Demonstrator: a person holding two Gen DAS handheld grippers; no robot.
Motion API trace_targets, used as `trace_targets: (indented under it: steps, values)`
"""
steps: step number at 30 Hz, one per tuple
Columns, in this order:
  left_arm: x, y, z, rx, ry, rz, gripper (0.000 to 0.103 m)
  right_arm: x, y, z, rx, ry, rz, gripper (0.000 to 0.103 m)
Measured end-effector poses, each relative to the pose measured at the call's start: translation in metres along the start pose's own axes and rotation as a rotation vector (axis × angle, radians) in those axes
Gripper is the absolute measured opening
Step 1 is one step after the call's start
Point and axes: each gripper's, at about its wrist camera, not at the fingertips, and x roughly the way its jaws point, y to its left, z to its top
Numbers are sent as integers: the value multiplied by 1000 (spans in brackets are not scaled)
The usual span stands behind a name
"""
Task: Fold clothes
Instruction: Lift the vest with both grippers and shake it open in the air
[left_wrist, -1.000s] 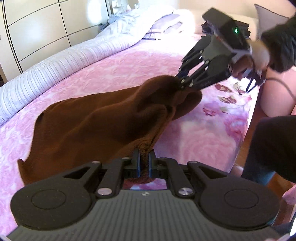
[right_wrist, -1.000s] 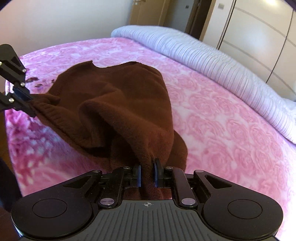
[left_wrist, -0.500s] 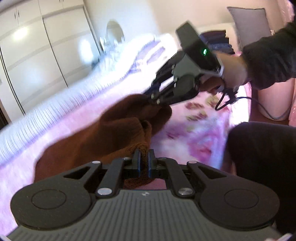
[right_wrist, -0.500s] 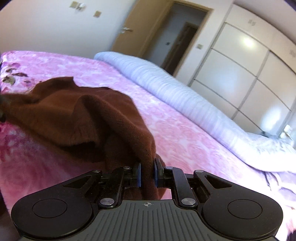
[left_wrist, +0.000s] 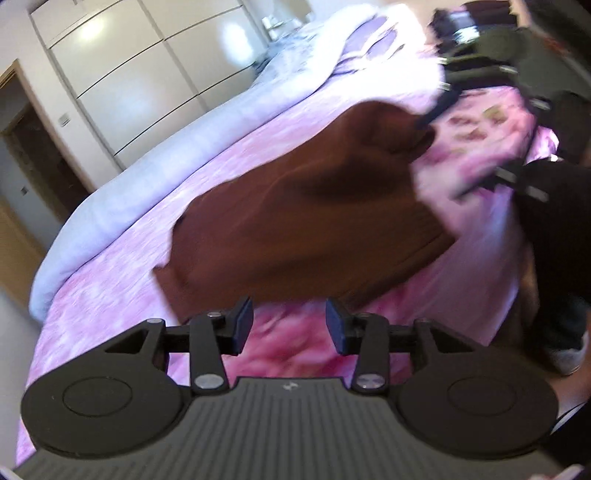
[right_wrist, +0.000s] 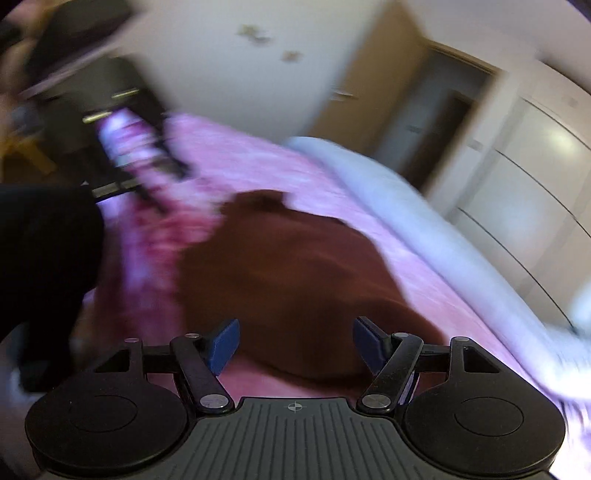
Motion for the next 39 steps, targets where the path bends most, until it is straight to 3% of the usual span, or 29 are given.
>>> trace_targets:
  steps: [3, 6, 8, 10, 12, 13, 18, 23, 29, 33, 34, 36, 37, 39]
  values:
    - [10, 19, -12, -7, 9, 48, 47, 19, 11, 2, -66, 46, 34, 69]
    - [27, 39, -21, 12, 16, 89, 51, 39, 21, 3, -125, 94, 61, 58]
    - [37, 51, -26, 49, 19, 110, 54, 52, 27, 4, -165, 126, 79, 43]
    - [48, 62, -31, 132, 10, 122, 56, 62, 32, 6, -203, 152, 96, 35]
    - [60, 73, -35, 217, 5, 137, 60, 65, 33, 11, -227, 155, 103, 10]
    - [65, 79, -37, 252, 3, 139, 61, 66, 31, 15, -231, 160, 99, 5]
    - [93, 105, -41, 426, -33, 156, 63, 41, -9, 37, -174, 100, -39, 5]
    - [121, 101, -44, 640, -95, 153, 65, 20, -69, 49, -90, 81, -180, 5]
    - [162, 84, -38, 886, -157, 80, 65, 25, -98, 39, -62, 110, -190, 5]
    - [184, 89, -26, 1011, -170, -42, 64, 29, -101, 26, -36, 133, -169, 5]
    - [188, 90, -24, 1043, -170, -72, 61, 31, -101, 22, -29, 138, -163, 5]
    - [194, 90, -18, 1094, -149, -139, 37, 35, -102, 14, -13, 146, -153, 5]
    - [196, 89, -15, 1110, -126, -168, 13, 37, -103, 10, -2, 148, -149, 5]
    - [198, 89, -6, 1075, -87, -199, 11, 39, -107, 5, 26, 150, -148, 5]
